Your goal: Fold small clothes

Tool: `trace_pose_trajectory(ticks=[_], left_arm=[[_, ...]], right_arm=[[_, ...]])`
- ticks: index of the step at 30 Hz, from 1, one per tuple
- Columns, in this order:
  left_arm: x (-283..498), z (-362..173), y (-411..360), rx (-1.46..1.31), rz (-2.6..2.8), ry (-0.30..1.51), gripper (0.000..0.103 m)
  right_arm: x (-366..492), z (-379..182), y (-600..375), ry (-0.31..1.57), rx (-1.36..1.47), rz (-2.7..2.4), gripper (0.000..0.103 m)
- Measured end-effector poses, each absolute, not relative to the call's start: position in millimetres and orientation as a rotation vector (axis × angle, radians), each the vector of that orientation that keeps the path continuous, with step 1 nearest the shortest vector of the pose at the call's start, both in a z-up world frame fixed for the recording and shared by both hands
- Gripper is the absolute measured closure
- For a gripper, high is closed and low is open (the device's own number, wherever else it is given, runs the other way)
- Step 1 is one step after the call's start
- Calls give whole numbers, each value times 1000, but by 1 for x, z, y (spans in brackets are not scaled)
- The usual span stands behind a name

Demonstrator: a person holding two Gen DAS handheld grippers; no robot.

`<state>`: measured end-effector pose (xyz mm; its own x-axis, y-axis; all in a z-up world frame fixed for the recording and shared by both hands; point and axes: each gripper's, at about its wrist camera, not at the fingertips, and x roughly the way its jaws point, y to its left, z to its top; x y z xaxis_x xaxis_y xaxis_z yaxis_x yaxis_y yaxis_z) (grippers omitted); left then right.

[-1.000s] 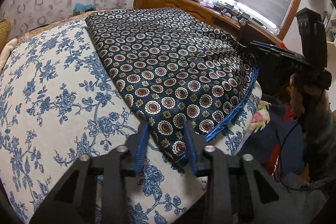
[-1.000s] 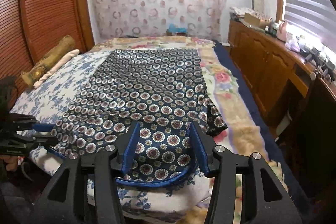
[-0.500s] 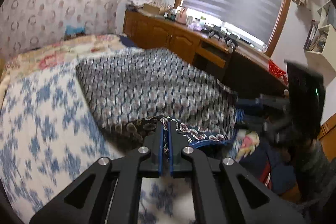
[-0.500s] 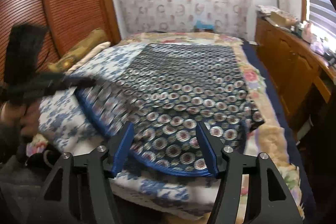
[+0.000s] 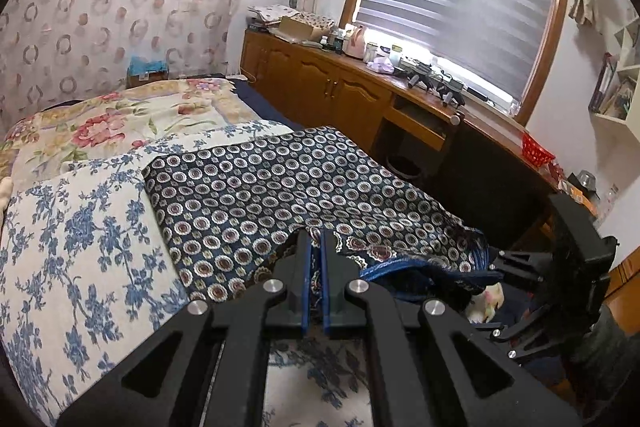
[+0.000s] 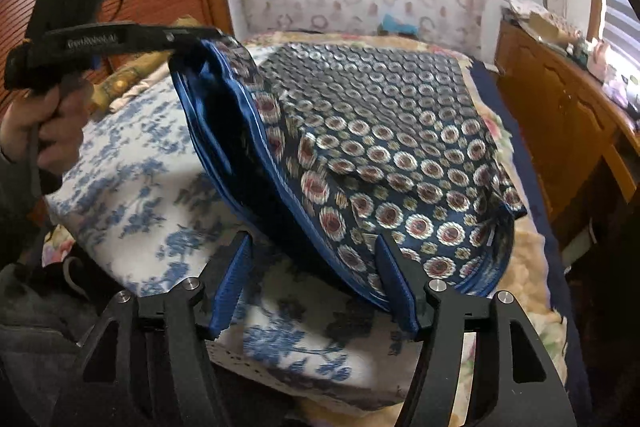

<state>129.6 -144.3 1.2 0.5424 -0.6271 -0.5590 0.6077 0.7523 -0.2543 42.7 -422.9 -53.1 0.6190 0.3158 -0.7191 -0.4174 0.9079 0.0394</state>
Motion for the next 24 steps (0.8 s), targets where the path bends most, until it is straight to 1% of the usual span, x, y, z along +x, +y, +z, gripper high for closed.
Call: trace_pose_trajectory(ticks=[6, 7, 8, 10, 11, 12, 13, 16, 22, 24], left_arm=[[140, 0, -140, -59, -728, 679, 103], [140, 1, -138, -63, -728, 678, 103], [141, 1, -136, -67, -729, 677, 103], [141, 2, -131, -75, -727, 674, 103], [141, 2, -129, -77, -726, 671, 103], [141, 3, -126, -77, -723, 668, 103], [141, 4, -125, -78, -719, 666, 103], [147, 6, -117, -93, -720, 667, 102], [180, 9, -105, -99, -692, 688, 102], [188, 10, -103, -87, -676, 689, 100]], right_arm=[[53, -61, -431, 823, -178, 372, 38], [58, -61, -434, 830, -178, 358, 41], [62, -61, -436, 832, -172, 349, 47], [68, -59, -440, 827, -167, 333, 71], [71, -57, -442, 821, -167, 335, 78], [74, -55, -443, 813, -161, 343, 89], [78, -51, -444, 803, -146, 356, 95], [89, -38, -446, 763, -93, 372, 99], [131, -7, -445, 674, -71, 361, 100], [150, 2, -442, 648, -89, 359, 100]])
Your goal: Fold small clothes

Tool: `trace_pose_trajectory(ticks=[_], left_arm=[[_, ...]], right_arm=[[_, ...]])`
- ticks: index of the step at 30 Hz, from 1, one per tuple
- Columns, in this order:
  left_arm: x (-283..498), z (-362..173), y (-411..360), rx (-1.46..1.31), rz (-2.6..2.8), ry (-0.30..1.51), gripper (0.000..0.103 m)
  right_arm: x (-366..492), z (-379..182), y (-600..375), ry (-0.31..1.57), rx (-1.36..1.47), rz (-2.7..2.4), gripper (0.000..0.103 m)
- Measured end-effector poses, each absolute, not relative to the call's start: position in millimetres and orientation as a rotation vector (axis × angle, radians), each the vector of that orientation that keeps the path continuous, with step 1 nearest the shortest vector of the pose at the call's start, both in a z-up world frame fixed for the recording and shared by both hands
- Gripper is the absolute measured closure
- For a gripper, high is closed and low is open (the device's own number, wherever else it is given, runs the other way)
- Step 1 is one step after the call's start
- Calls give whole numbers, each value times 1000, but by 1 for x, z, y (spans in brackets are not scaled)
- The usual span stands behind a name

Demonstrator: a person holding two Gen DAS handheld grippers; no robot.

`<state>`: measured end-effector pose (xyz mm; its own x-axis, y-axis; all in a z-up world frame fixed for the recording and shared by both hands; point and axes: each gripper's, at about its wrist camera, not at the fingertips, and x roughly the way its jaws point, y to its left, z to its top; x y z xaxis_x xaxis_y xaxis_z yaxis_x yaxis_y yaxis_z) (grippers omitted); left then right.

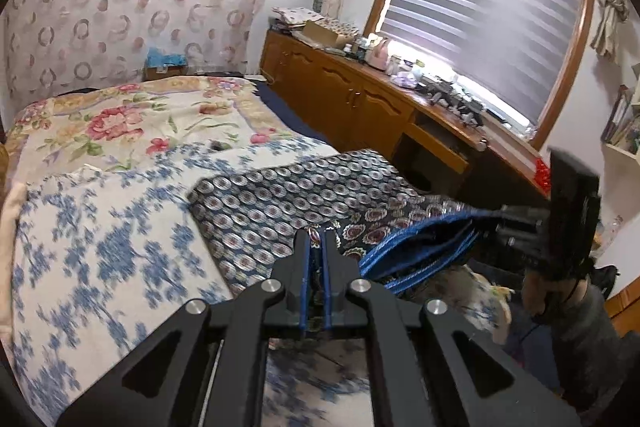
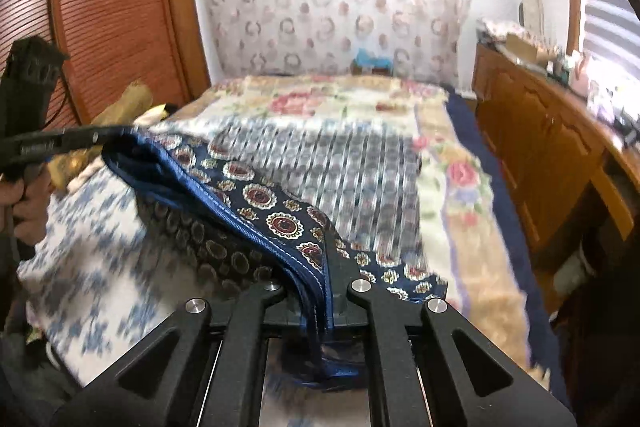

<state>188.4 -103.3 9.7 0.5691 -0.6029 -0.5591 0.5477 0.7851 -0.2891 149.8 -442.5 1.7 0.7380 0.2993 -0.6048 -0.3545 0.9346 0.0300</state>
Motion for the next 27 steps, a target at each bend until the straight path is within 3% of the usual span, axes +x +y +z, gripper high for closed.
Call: trace_pose_trajectory(ticks=[10, 12, 14, 20, 24, 27], left_arm=[[233, 3, -98, -2, -622, 717, 91], [242, 1, -96, 0, -603, 730, 75], [249, 1, -91, -1, -584, 728, 68], [270, -6, -87, -2, -582, 749, 61], [276, -24, -91, 17, -600, 796, 45], [276, -34, -96, 21, -612, 819, 45]], right_arm=[[235, -1, -417, 648, -226, 399, 100], [247, -6, -413, 657, -237, 403, 100], [259, -12, -413, 669, -237, 408, 100], [282, -25, -409, 696, -263, 420, 100], [294, -25, -410, 710, -246, 419, 100], [304, -23, -412, 721, -232, 416, 100]])
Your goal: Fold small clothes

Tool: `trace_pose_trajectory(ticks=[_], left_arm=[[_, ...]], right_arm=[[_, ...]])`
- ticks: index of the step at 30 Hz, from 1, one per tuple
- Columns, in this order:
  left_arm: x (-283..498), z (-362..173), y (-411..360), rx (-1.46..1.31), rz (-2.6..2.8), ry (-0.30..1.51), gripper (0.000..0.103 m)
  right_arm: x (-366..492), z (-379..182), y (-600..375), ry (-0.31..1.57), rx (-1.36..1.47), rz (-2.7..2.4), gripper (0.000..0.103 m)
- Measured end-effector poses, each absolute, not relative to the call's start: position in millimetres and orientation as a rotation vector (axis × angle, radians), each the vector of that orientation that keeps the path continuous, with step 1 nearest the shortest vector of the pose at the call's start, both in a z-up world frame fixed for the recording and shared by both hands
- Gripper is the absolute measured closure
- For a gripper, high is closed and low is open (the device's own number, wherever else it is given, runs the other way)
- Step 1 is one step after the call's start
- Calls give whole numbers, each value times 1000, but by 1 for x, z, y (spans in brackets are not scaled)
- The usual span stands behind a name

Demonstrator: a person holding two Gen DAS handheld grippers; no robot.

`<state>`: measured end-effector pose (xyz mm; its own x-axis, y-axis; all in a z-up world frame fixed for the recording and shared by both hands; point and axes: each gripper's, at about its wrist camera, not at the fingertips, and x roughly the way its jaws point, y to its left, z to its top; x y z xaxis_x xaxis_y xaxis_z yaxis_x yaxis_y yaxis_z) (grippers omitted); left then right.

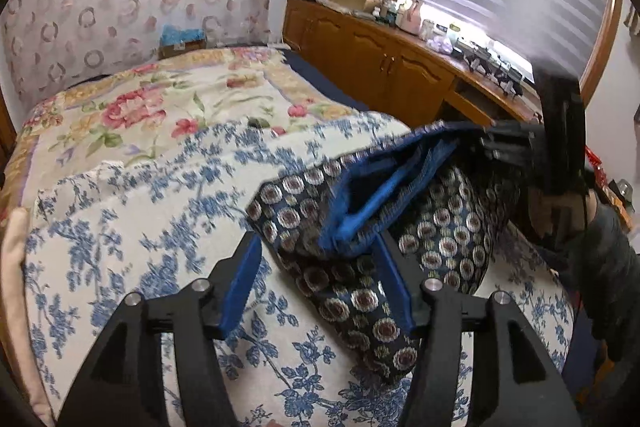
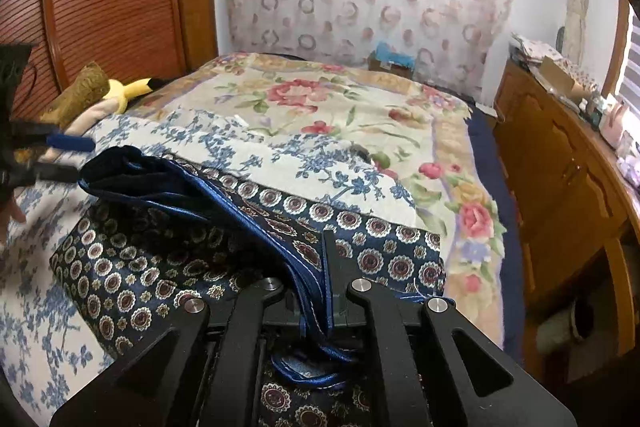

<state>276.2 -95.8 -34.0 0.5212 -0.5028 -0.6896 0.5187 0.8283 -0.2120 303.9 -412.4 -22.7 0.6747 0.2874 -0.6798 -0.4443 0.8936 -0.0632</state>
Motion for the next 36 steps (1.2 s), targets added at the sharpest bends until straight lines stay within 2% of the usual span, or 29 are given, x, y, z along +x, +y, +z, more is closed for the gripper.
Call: trace_pose_trajectory(ticks=[2, 5, 7, 10, 14, 16, 28, 36], left_arm=[[277, -39, -98, 26, -612, 831, 45], [280, -45, -101, 35, -606, 847, 45], [286, -49, -103, 44, -590, 862, 45], [294, -53, -105, 56, -570, 871, 45], [302, -58, -104, 44, -559, 887, 45], [306, -60, -102, 37, -553, 894, 45], [326, -76, -110, 13, -552, 947, 45], [319, -77, -114, 63, -540, 902, 45]], right_arm=[[309, -21, -409, 721, -248, 414, 100], [316, -17, -405, 720, -266, 401, 88], [322, -13, -403, 706, -268, 378, 69], [334, -4, -407, 692, -255, 326, 61], [336, 7, -422, 673, -194, 305, 57], [331, 10, -432, 679, -151, 312, 48], [278, -1, -472, 742, -107, 269, 39], [280, -33, -486, 825, -53, 267, 39]])
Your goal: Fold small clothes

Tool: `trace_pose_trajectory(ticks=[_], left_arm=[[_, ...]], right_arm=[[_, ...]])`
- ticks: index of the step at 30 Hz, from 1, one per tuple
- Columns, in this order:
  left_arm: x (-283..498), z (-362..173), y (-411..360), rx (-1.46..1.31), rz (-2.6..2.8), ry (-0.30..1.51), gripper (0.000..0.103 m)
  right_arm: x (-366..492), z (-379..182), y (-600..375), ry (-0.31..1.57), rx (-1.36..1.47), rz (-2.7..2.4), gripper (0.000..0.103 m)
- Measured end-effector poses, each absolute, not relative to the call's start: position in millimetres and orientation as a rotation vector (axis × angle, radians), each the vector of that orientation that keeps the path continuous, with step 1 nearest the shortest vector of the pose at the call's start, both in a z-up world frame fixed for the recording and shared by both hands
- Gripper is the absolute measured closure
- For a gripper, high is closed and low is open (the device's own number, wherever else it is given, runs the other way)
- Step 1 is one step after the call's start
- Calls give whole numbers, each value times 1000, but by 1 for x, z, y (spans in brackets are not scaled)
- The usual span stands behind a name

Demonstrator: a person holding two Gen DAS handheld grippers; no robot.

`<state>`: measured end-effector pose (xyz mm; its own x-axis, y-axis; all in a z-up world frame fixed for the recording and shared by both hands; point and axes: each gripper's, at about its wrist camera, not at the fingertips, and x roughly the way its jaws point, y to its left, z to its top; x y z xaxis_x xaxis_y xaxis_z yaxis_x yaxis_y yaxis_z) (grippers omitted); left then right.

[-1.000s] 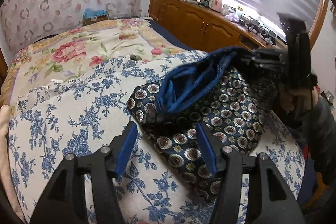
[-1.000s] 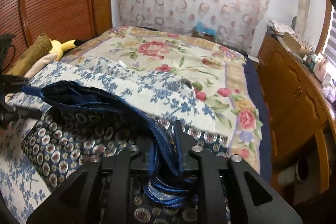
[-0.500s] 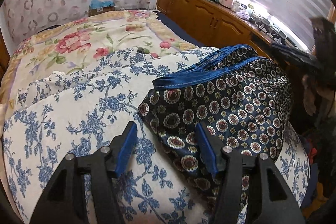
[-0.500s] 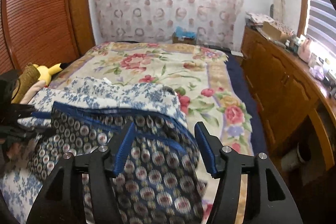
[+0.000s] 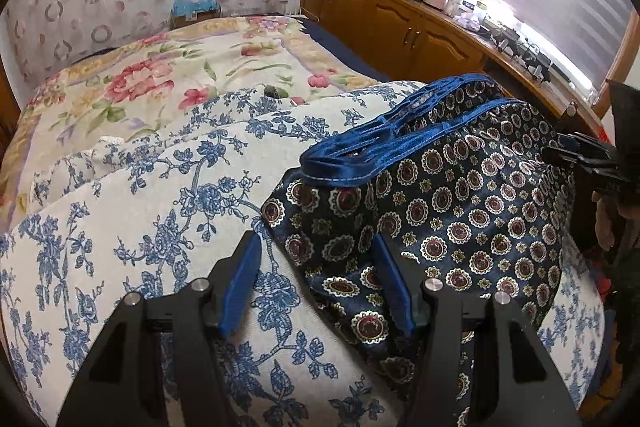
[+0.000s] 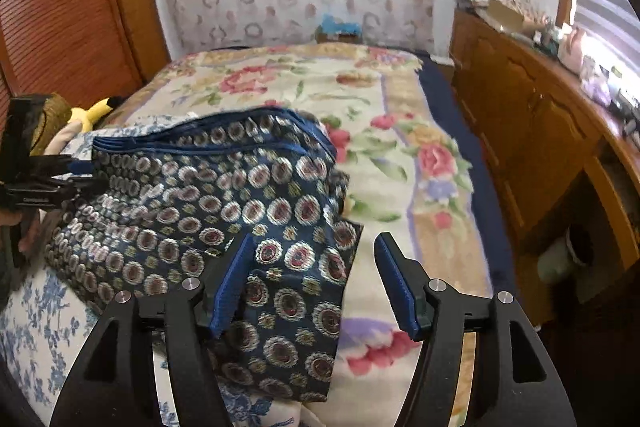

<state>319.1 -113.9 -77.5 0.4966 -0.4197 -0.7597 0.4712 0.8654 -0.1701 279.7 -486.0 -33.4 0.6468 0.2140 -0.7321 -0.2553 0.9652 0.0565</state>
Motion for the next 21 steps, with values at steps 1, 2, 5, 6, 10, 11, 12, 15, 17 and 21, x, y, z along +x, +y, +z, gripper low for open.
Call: trace_pose_trajectory(ticks=[1, 2, 5, 6, 10, 11, 12, 15, 17, 21], left_arm=[[318, -78, -115, 75, -536, 896, 45], [317, -79, -116, 92, -531, 887, 45], [311, -80, -123, 149, -508, 861, 44], [310, -80, -124, 156, -503, 860, 44], [312, -80, -122, 147, -501, 863, 44], [312, -81, -122, 150, -500, 863, 44], [312, -81, -122, 152, -498, 863, 44], [312, -81, -123, 151, -499, 863, 43], [313, -81, -125, 152, -500, 863, 43], [317, -79, -126, 147, -506, 866, 43]], right_arm=[[283, -36, -487, 833, -41, 270, 39], [286, -40, -488, 844, -29, 271, 39], [293, -48, -488, 863, -6, 282, 39], [295, -51, -488, 870, 5, 290, 39], [303, -58, -487, 894, 37, 318, 38], [304, -59, -487, 900, 43, 323, 38], [305, -60, -487, 905, 50, 328, 38], [308, -63, -489, 918, 81, 344, 38], [310, -64, -490, 923, 100, 352, 38], [310, -67, -491, 939, 131, 378, 39]])
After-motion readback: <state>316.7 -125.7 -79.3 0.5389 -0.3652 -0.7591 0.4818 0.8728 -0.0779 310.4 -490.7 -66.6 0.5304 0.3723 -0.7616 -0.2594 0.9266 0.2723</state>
